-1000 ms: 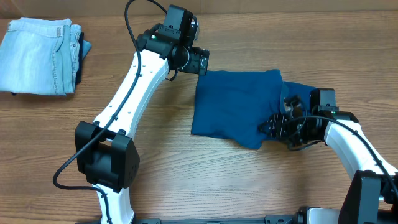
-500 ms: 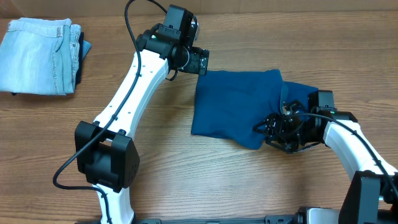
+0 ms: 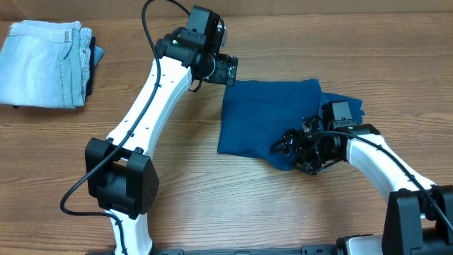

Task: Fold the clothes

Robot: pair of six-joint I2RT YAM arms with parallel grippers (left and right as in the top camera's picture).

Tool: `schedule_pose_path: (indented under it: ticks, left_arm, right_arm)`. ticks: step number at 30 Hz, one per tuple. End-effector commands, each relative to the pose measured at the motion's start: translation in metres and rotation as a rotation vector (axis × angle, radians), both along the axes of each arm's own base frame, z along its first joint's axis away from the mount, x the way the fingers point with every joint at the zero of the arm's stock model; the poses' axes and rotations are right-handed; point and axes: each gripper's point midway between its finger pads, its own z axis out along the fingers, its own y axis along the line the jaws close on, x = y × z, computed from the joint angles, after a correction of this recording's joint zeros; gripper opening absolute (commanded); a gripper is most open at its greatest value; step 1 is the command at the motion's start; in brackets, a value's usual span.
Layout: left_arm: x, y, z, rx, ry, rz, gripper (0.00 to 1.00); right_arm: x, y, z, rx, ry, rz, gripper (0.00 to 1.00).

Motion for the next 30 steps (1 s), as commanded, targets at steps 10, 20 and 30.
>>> schedule_pose_path:
  ticks: [10, 20, 30]
  left_arm:
    - [0.000, -0.004, 0.017, -0.008, -0.042, -0.025, 0.89]
    - [0.000, -0.004, 0.017, -0.009, -0.043, -0.023, 0.89]
    - [0.001, -0.004, 0.018, -0.009, -0.047, -0.023, 0.90]
  right_arm:
    - [0.036, -0.023, -0.011, -0.142, -0.027, -0.216, 0.64]
    - [0.057, -0.021, -0.004, -0.133, -0.146, -0.194, 0.06]
    - [0.081, -0.021, 0.027, -0.172, -0.463, -0.007, 0.04]
